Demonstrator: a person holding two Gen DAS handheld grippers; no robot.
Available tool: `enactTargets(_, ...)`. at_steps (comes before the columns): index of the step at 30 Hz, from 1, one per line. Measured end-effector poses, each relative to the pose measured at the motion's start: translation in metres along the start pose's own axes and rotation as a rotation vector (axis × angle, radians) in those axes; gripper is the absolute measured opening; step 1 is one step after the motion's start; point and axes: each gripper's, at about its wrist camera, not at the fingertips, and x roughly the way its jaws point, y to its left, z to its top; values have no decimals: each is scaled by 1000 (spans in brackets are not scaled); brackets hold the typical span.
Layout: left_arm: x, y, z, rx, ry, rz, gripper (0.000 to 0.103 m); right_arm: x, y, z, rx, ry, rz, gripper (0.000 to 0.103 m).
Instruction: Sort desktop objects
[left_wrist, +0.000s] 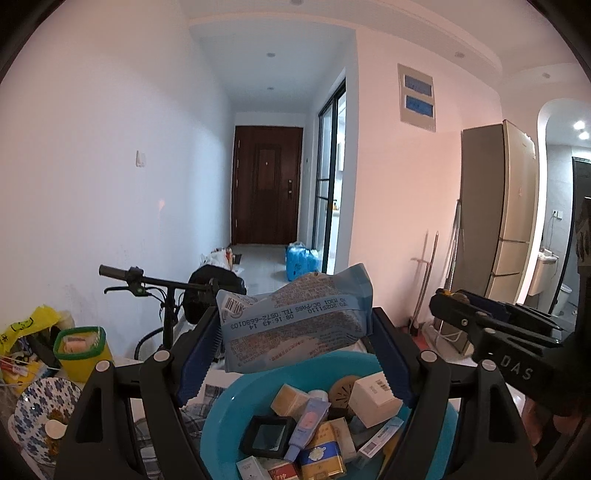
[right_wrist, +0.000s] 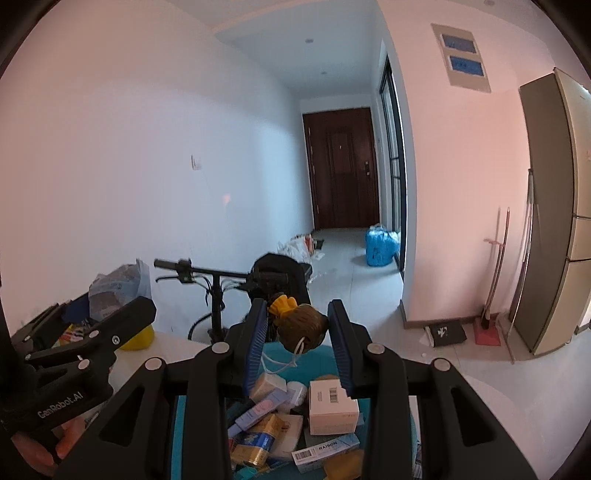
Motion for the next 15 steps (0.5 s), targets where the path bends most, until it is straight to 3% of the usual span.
enactTargets(15, 70, 12, -27, -37, 180, 14, 81, 48, -6, -22, 4, 137, -18, 33)
